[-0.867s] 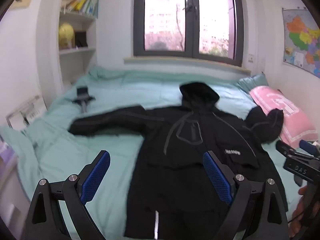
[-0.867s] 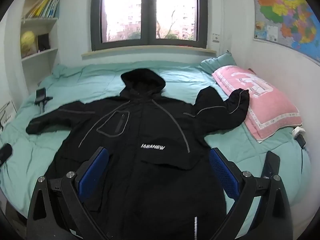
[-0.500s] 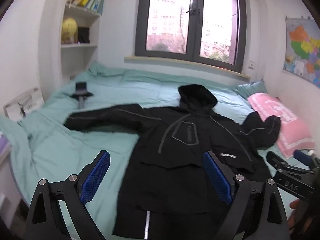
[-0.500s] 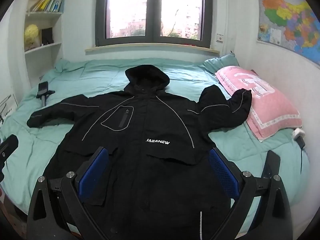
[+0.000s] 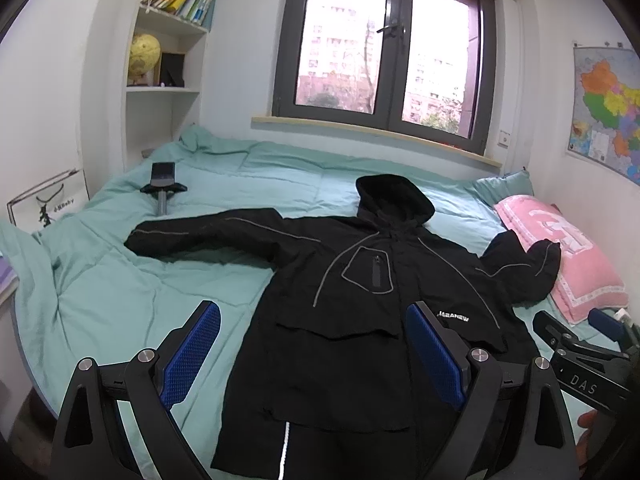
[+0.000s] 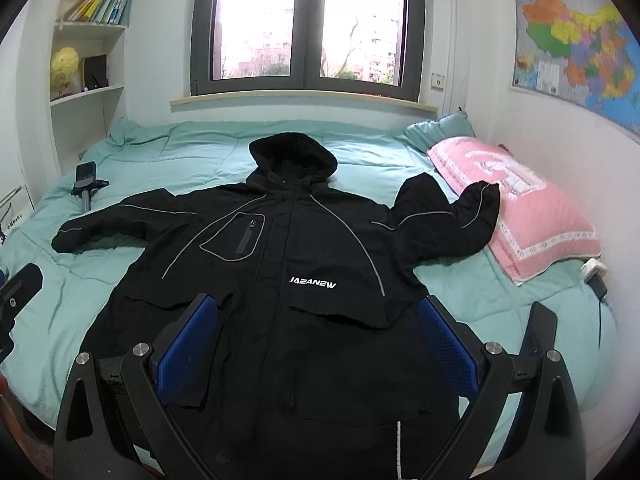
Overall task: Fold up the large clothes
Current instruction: 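Move both tools over the spread black jacket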
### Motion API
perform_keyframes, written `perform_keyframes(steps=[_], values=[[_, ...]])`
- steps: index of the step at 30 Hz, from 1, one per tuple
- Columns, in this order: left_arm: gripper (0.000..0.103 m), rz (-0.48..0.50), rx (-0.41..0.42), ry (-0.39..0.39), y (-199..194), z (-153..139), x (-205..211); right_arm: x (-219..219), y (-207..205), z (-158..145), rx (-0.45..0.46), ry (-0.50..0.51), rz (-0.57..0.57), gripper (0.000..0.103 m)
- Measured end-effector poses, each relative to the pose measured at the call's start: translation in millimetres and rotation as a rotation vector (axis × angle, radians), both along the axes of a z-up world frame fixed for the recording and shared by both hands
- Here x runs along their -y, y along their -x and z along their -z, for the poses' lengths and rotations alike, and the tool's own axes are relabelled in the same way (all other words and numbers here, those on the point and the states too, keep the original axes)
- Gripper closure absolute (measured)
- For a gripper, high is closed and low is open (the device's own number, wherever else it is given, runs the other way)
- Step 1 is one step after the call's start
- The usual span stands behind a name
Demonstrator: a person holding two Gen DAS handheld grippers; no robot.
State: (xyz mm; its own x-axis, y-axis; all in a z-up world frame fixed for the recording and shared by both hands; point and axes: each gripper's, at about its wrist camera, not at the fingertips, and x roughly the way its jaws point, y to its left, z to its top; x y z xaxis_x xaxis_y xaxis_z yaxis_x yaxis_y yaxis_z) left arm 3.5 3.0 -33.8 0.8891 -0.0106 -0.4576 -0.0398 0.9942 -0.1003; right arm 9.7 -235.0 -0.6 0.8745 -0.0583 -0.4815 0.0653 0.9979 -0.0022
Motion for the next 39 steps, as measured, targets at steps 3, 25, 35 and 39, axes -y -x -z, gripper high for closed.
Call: perform_keyframes(steps=[3,25,35,39], values=[[0.008,-0.007,0.003,-0.017,-1.6,4.5,-1.7,0.0,-6.5,2.3,-0.041,-0.024,-0.02,0.002],[0.008,0.037,-0.157,0.018,-25.3,38.2,-8.2,-6.3,-8.5,13.1,-0.087,-0.033,-0.029,0.002],[0.009,0.067,-0.035,0.029,-14.8,30.2,-2.2,-0.6,-7.2,13.0,-0.082,-0.068,-0.019,0.002],[0.009,0.059,-0.035,-0.003,-16.1,29.3,0.3,-0.3,-7.8,13.5,-0.082,-0.063,-0.017,0.002]])
